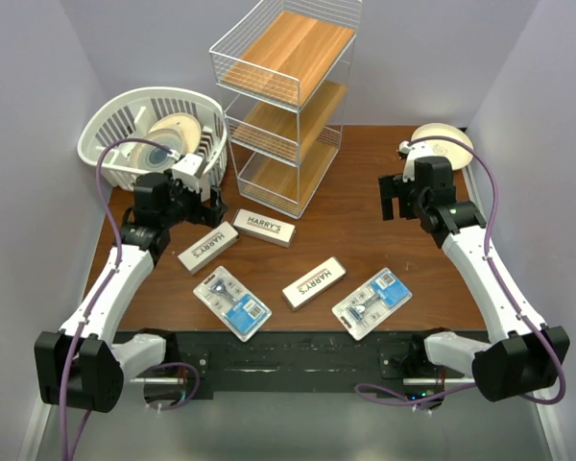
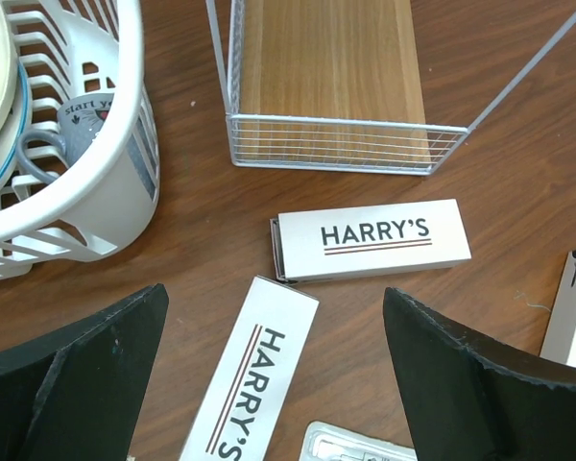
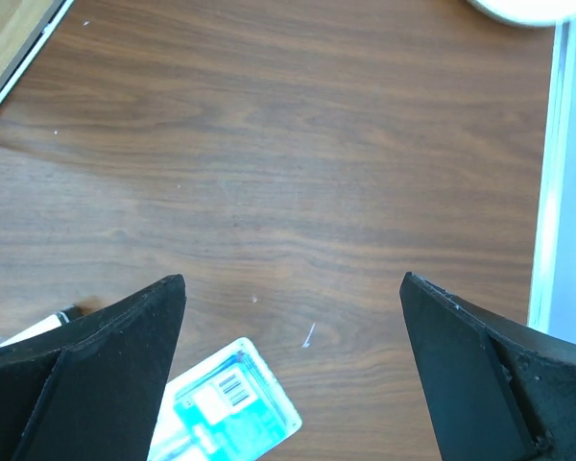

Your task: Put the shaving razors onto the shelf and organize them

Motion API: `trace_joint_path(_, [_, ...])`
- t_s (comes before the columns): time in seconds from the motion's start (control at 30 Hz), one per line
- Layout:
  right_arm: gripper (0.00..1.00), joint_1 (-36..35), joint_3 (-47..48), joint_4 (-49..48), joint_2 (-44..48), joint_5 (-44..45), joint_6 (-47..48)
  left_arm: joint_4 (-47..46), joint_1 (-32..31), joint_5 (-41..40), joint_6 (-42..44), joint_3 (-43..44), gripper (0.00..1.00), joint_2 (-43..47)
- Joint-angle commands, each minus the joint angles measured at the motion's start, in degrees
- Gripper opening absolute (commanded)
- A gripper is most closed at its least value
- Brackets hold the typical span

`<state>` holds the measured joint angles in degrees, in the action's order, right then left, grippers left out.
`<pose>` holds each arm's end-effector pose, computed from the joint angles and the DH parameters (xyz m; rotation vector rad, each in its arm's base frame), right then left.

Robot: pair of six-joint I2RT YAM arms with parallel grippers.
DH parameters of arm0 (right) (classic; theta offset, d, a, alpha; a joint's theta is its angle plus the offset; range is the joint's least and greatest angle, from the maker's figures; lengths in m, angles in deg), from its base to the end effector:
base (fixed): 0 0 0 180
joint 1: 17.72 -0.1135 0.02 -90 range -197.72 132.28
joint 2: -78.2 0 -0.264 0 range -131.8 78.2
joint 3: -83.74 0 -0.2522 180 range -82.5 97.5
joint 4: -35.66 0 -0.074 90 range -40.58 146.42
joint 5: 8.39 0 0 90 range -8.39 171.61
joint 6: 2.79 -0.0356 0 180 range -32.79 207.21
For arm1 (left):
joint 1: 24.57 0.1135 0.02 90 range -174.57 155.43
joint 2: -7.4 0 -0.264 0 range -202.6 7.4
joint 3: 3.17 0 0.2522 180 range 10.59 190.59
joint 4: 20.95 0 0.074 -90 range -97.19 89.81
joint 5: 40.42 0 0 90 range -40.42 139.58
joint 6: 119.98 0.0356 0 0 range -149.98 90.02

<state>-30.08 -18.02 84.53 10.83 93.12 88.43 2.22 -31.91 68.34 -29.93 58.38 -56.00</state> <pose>0.2476 0.0470 0.3377 -0.1540 2.2156 -0.1175 0.2479 -0.0435 0.2959 0.3380 1.9774 -0.4097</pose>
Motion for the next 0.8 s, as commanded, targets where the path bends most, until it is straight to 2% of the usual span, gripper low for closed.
trace_joint_path(0.0, [0.99,0.06,0.2,-6.54,2.59,-9.72,8.79,-1.5,1.0,-1.1,2.57,2.65,1.0,0.64])
trace_joint_path(0.07, [0.99,0.06,-1.38,-13.01,2.86,-16.38,8.72,0.42,1.0,0.21,7.99,4.32,0.97,0.73])
trace_joint_path(0.2, [0.99,0.05,4.23,-16.22,-3.36,-21.08,2.58,5.43,1.0,3.19,12.42,7.84,0.95,0.99])
trace_joint_path(0.23, [0.99,0.06,5.72,-16.04,-6.68,-21.78,0.3,6.31,1.0,3.56,12.43,8.28,1.0,0.91])
trace_joint_path(0.43, [0.99,0.06,11.35,-24.47,-13.74,-25.65,-5.51,8.78,1.88,6.72,12.24,6.44,1.0,2.66])
trace_joint_path(0.63, [0.99,0.06,19.0,-29.12,-21.3,-28.28,-8.16,4.84,3.2,3.91,10.67,4.06,1.0,4.51])
trace_joint_path(0.77, [0.99,-0.03,21.99,-32.03,-23.76,-32.93,-8.42,2.2,3.9,9.0,8.66,5.38,1.0,4.15])
